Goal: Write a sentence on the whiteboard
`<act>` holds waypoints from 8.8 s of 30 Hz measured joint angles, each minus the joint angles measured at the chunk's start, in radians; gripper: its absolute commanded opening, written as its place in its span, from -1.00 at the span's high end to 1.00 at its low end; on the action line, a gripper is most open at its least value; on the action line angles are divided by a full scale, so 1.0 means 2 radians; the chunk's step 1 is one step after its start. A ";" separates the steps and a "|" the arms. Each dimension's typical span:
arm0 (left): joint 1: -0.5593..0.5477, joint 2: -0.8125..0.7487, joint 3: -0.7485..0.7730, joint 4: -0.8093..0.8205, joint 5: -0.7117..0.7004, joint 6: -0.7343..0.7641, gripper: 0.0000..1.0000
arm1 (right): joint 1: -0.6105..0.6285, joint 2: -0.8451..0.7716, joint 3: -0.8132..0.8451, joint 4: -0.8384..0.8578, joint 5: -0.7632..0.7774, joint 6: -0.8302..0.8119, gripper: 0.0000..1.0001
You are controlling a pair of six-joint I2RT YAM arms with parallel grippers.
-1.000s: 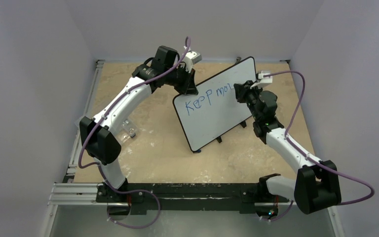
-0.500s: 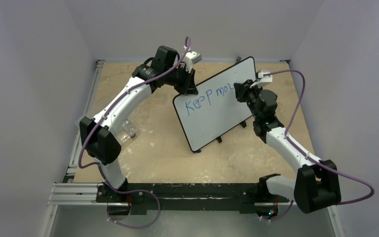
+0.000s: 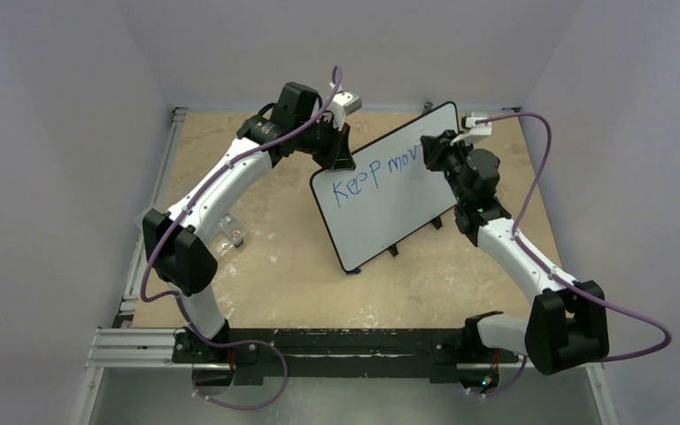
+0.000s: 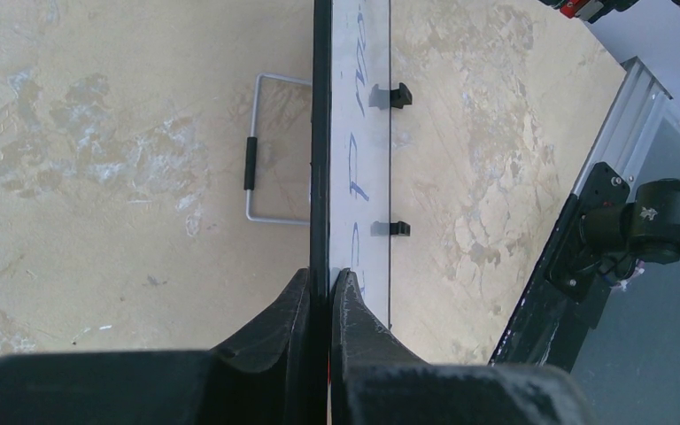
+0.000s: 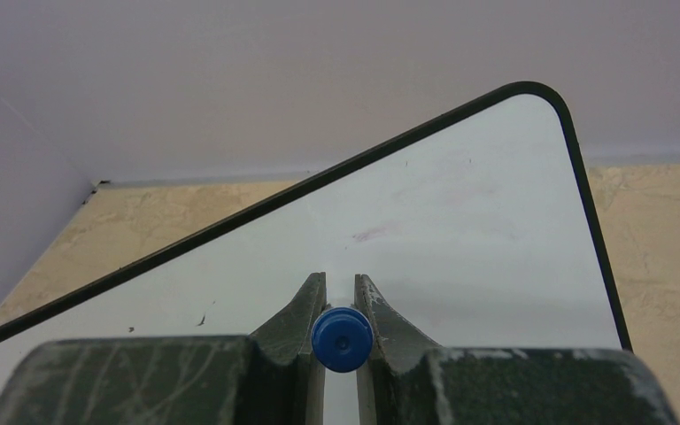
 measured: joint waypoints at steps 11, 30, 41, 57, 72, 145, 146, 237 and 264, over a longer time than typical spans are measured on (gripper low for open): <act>-0.002 0.000 0.000 0.002 0.000 0.001 1.00 | -0.001 -0.041 0.004 -0.040 -0.004 -0.002 1.00; -0.003 -0.001 0.000 0.003 0.000 0.002 1.00 | -0.002 -0.056 -0.003 -0.058 0.023 -0.005 1.00; -0.006 -0.011 -0.012 0.010 -0.005 0.005 1.00 | -0.002 -0.023 -0.003 -0.038 0.022 -0.003 1.00; -0.006 -0.013 -0.014 0.011 -0.010 0.006 1.00 | -0.008 -0.006 -0.002 -0.008 0.024 0.001 1.00; -0.006 -0.013 -0.015 0.011 -0.016 0.008 1.00 | -0.010 0.005 -0.002 0.003 0.022 0.009 1.00; -0.007 -0.013 -0.014 0.007 -0.020 0.008 1.00 | -0.016 -0.004 -0.019 0.033 0.005 0.030 1.00; -0.007 -0.014 -0.014 0.007 -0.019 0.008 1.00 | -0.016 -0.009 -0.019 0.030 0.009 0.028 1.00; -0.007 -0.014 -0.014 0.006 -0.019 0.008 1.00 | -0.051 0.026 -0.012 0.032 0.029 0.030 1.00; -0.007 -0.014 -0.014 0.005 -0.019 0.007 1.00 | -0.055 0.037 0.014 0.036 0.004 0.057 1.00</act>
